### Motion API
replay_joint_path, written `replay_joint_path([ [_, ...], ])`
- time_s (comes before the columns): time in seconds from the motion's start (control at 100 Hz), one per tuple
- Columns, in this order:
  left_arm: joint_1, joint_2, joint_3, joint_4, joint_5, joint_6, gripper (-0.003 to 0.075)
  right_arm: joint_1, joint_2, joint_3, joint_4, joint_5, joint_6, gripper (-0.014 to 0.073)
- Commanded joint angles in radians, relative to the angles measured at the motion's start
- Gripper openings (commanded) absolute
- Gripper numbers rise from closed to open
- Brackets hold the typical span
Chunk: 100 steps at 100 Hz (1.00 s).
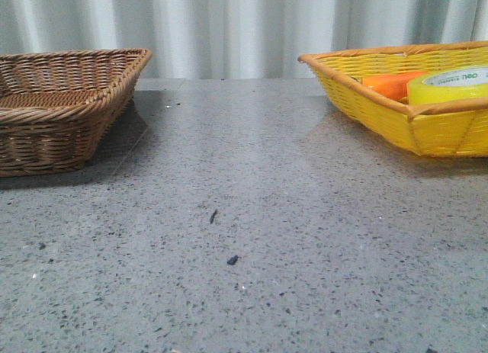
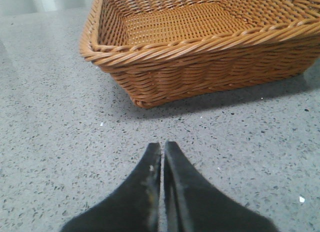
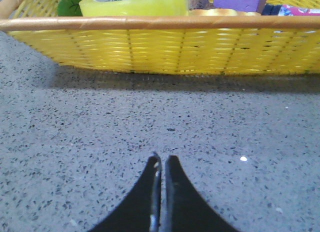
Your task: Transfer tape with both arms
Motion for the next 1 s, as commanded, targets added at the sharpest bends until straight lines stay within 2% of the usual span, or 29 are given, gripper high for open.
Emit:
replay_joint_path([
  [0.0, 0.003, -0.029, 0.008, -0.005, -0.067, -0.01, -0.002, -0.002, -0.017, 0.022, 0.003, 0.002, -0.005, -0.0063],
  [0.99, 0.003, -0.029, 0.008, -0.005, -0.067, -0.01, -0.002, -0.002, -0.017, 0.022, 0.001, -0.019, -0.005, -0.0063],
])
